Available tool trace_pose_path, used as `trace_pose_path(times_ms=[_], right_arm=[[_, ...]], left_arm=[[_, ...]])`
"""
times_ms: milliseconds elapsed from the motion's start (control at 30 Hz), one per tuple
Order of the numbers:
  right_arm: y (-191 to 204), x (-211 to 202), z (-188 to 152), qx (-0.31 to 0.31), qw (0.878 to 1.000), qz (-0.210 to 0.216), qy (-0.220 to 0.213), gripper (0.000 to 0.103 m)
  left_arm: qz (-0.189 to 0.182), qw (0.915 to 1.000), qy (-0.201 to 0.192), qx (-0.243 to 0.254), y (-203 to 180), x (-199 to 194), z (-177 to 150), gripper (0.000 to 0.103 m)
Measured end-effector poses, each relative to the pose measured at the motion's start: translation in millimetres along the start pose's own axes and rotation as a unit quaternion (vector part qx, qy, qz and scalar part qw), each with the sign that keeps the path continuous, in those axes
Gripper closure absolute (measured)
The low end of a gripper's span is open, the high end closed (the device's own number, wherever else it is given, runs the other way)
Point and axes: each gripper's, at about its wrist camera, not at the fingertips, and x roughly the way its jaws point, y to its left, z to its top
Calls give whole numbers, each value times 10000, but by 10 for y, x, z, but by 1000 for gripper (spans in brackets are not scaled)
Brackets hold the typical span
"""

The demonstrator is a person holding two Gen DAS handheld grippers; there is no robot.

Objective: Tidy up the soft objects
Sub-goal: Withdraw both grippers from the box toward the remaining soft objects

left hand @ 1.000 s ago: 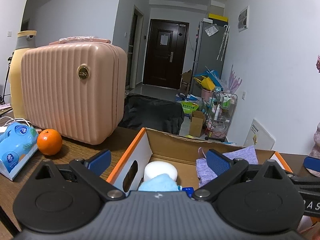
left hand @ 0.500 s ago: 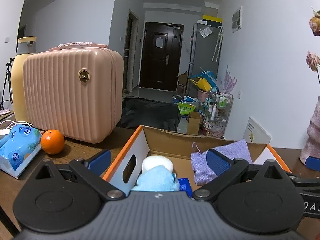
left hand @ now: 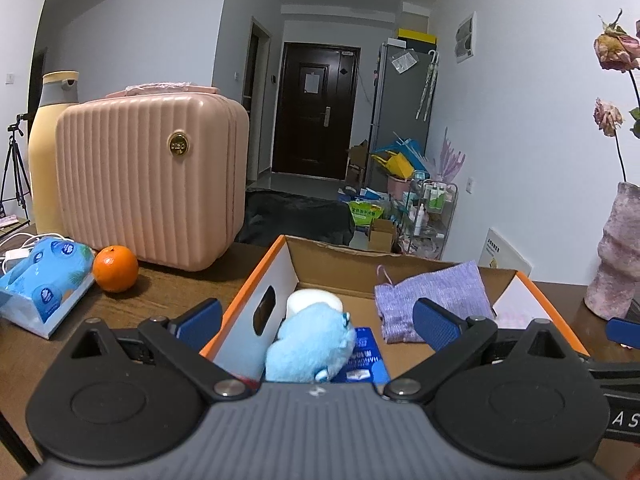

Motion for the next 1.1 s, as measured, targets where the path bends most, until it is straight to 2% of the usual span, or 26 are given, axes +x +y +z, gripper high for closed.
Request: trace_pose_path(times_ms=[1100], right_arm=[[343, -894, -586, -75, 9999, -53, -44, 0]], left_arm=[[-127, 9997, 131, 167, 374, -788, -369, 0]])
